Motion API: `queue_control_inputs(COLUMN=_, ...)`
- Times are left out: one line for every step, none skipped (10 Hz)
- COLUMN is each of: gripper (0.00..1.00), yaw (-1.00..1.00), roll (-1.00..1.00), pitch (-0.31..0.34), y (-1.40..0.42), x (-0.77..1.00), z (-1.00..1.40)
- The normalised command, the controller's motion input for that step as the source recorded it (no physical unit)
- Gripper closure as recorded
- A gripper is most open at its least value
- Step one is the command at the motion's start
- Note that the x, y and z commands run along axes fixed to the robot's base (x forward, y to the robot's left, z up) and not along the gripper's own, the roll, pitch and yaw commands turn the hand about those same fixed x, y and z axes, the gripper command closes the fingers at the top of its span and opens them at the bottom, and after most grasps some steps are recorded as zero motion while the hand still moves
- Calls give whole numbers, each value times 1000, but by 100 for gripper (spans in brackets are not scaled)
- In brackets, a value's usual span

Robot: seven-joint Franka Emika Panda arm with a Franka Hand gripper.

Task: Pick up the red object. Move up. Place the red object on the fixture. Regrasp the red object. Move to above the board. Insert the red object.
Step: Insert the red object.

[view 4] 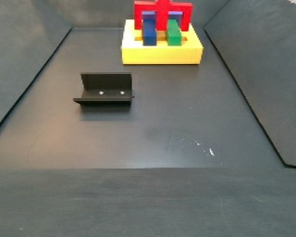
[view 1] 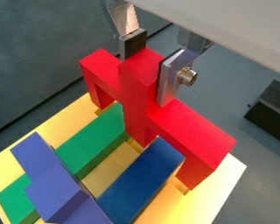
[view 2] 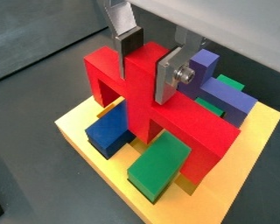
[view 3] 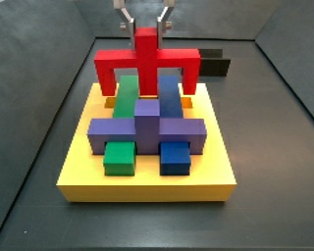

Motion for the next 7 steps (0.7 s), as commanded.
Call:
queue_control_inputs(gripper=100, yaw=-60, roll=-64, pitch=-9, y=0, x=0, z=-209)
queue_control_inputs(gripper=100, yaw=-63, roll=-63, pitch=-44, y=9, x=0, z=-314)
queue_control_inputs(gripper=100, yaw=-97, roll=-39, pitch=-59, y=60, x=0, z=-406)
queue_control_inputs(gripper=100, yaw=-140, roll=0, pitch=-83, y=203, x=-43, z=-417)
queue_control_inputs(gripper=100, yaw=-86, roll=0, pitch=-29, y=203, x=0, z=-320)
queue_control_inputs(gripper=100, yaw=-34, roll=0, pitch=0, y=51, x=0, z=-123)
queue_control_inputs(gripper=100, yaw=0, roll=0, pitch=0, y=0, x=29, z=-154)
